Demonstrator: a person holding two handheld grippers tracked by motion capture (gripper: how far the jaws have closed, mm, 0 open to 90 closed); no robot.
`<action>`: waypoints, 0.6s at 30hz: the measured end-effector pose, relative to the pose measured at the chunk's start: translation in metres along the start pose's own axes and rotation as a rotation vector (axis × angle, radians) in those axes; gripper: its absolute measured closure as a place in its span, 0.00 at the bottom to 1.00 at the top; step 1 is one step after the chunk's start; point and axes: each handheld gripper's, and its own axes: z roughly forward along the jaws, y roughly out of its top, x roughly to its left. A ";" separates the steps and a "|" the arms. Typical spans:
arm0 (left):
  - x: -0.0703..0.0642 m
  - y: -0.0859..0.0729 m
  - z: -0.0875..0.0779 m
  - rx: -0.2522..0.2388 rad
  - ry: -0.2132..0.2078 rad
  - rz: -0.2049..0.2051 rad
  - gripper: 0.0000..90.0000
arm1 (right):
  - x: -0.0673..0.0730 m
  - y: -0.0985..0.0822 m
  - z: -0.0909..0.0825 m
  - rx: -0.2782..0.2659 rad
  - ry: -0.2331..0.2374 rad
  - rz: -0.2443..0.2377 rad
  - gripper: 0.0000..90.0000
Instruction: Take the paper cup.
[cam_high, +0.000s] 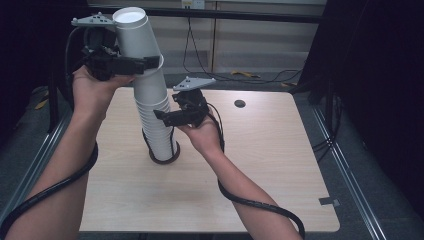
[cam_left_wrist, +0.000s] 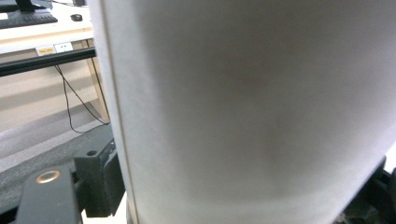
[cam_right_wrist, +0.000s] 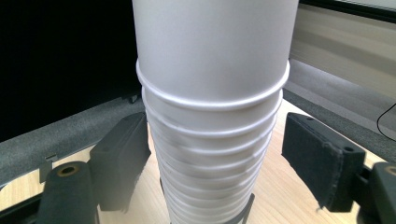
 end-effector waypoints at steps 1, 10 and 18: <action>0.000 0.000 0.000 0.000 0.000 0.000 0.18 | 0.000 0.000 0.000 0.000 -0.003 -0.001 0.25; 0.006 -0.001 -0.005 -0.023 0.009 -0.023 0.19 | -0.004 -0.004 -0.003 -0.001 -0.006 0.003 0.24; 0.010 -0.002 -0.014 -0.030 0.011 -0.034 0.19 | -0.007 -0.008 -0.005 0.004 -0.011 0.010 0.23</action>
